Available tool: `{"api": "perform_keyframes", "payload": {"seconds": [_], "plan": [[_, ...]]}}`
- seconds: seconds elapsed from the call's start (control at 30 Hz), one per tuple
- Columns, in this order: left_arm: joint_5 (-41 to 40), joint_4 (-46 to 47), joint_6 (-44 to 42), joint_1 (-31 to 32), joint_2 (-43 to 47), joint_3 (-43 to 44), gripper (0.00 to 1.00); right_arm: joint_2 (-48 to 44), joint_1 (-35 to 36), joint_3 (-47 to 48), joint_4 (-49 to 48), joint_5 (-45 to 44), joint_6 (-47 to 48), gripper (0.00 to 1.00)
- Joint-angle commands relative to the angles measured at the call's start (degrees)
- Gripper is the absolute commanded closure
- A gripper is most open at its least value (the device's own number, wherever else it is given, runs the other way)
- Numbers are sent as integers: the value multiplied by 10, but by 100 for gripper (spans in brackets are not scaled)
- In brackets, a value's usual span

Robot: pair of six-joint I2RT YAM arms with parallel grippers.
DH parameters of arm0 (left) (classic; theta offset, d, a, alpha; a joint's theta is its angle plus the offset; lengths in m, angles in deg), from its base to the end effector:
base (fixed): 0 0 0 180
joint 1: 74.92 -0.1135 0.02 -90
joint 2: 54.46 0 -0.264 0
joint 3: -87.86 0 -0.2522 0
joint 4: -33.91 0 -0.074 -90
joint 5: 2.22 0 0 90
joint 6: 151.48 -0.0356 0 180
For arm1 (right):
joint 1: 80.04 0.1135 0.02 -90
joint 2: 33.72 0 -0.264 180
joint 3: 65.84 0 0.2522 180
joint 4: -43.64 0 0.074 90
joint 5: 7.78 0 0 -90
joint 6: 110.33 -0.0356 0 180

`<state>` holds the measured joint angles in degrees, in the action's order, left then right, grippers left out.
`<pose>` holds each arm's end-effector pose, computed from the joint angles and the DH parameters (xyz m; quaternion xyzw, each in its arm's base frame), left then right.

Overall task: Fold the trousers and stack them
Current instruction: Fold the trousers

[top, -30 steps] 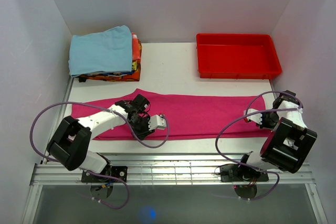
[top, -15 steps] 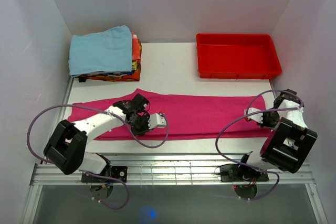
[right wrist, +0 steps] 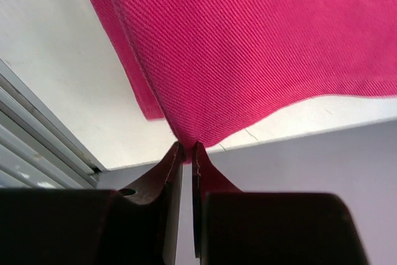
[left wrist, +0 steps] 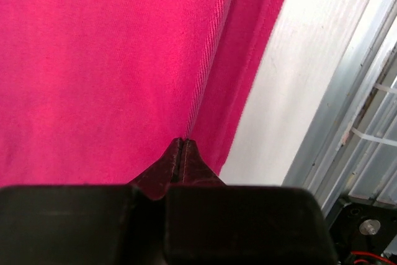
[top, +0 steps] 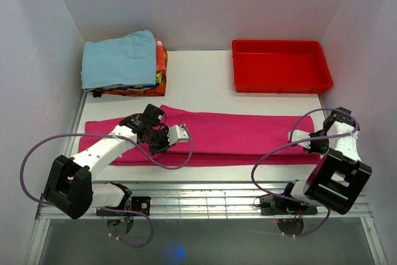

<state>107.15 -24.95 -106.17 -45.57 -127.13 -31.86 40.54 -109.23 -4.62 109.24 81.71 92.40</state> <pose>0.1880 -0.1192 0.2095 0.6075 0.7600 -0.1431 0.1813 0.1881 -0.1055 0.2032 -0.6625 0.7424 -0.0950 0.0281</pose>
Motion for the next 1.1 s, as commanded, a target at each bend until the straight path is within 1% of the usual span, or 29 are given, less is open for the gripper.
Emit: {"api": "perform_keyframes", "payload": {"seconds": [0.0,0.03,0.13,0.17,0.2,0.23,0.27,0.33,0.37,0.4,0.43,0.47,0.5,0.53,0.57,0.6,0.63,0.67,0.7,0.73,0.77,0.8,0.83,0.87,0.9,0.97,1.0,1.07], "plan": [[5,-39,-22,-7,4,-25,100,11,-3,-61,-56,-41,14,92],[7,-39,-21,-6,0,-28,100,17,-3,-72,-80,-45,8,92],[6,-37,-25,-7,-20,-43,100,42,-3,-98,-106,-55,-3,92],[0,-33,-25,-7,-26,-45,99,48,-3,-99,-114,-56,-15,88],[-7,-33,-23,-6,-38,-45,91,56,-4,-92,-112,-55,-22,77],[-7,-35,-21,-7,-41,-41,82,57,-3,-83,-104,-47,-28,63],[-4,-39,-19,-7,-38,-36,65,57,-4,-71,-78,-40,-40,57],[14,-56,-8,-7,-12,-21,49,46,-9,-27,-49,-14,-44,41],[21,-63,-3,-7,1,0,41,40,-13,-10,-33,-2,-46,31],[28,-72,10,-7,15,12,31,34,-14,9,8,5,-48,28],[34,-87,20,-7,27,26,29,27,-15,51,30,38,-51,22],[40,-92,33,-8,49,51,26,25,-15,73,51,53,-56,15],[42,-96,47,-10,59,64,25,28,-15,97,88,68,-65,13],[44,-100,72,-30,66,75,22,33,-15,145,105,100,-79,12],[55,-98,86,-47,77,86,21,40,-14,168,120,117,-94,6],[60,-92,99,-99,79,100,18,64,-12,191,147,133,-140,2],[66,-89,119,-131,78,105,9,81,-10,232,162,163,-166,3],[69,-85,129,-162,64,107,5,98,-3,250,178,176,-193,4],[73,-83,141,-229,52,113,5,136,0,264,189,202,-223,5],[81,-84,148,-263,37,115,4,152,3,275,198,216,-291,7],[87,-85,163,-293,20,117,4,169,6,286,199,233,-322,8],[100,-88,171,-367,-15,119,3,191,10,287,199,263,-350,8],[109,-90,174,-398,-33,118,3,199,12,280,193,275,-380,8],[116,-93,175,-425,-52,119,3,204,20,255,169,285,-436,8],[121,-94,176,-470,-88,118,3,209,24,238,157,299,-457,8],[127,-90,171,-513,-121,113,6,210,33,199,108,300,-509,7],[131,-88,168,-550,-138,112,6,214,35,160,92,295,-517,7],[133,-82,165,-581,-186,113,8,221,36,126,55,258,-541,5]]}}
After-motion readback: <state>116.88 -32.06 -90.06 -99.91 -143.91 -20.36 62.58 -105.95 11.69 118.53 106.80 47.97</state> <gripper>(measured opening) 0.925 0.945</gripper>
